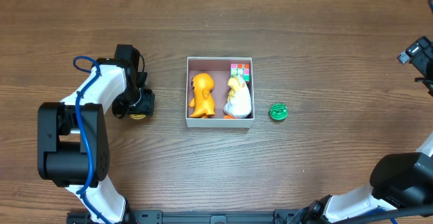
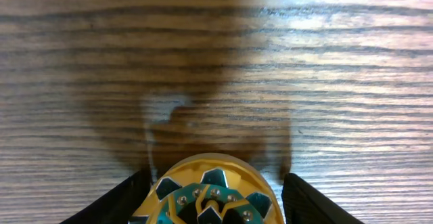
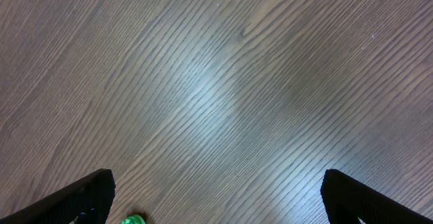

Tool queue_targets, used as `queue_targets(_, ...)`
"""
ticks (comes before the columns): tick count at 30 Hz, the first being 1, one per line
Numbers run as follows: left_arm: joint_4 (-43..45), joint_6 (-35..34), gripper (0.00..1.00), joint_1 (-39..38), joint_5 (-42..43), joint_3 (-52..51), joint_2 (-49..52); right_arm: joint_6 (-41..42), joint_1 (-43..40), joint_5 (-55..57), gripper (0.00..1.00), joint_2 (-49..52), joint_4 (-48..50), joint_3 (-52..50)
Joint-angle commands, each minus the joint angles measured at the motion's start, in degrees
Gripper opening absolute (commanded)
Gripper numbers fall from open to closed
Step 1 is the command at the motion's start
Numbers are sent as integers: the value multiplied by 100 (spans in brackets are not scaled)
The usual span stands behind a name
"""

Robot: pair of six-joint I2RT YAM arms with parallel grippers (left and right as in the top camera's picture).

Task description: Pack container

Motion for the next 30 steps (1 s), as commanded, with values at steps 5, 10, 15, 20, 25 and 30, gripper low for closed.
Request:
queue_targets(5, 149, -37, 64, 9, 153, -98, 52, 20, -4, 31, 100, -26, 20, 9)
queue_targets(10, 199, -122, 63, 9, 153, -98, 52, 20, -4, 31, 100, -26, 20, 9)
queue_targets(15, 203, -120, 52, 9, 151, -98, 52, 20, -4, 31, 100, -26, 20, 9)
queue_targets(20, 195, -122, 51, 9, 153, -98, 52, 20, -4, 31, 100, -26, 20, 9)
queue_targets(25, 192, -122, 51, 9, 155, -96, 52, 20, -4, 31, 100, -26, 20, 9)
queue_targets(30, 50, -122, 50, 9, 153, 81, 52, 20, -4, 31, 100, -26, 20, 9)
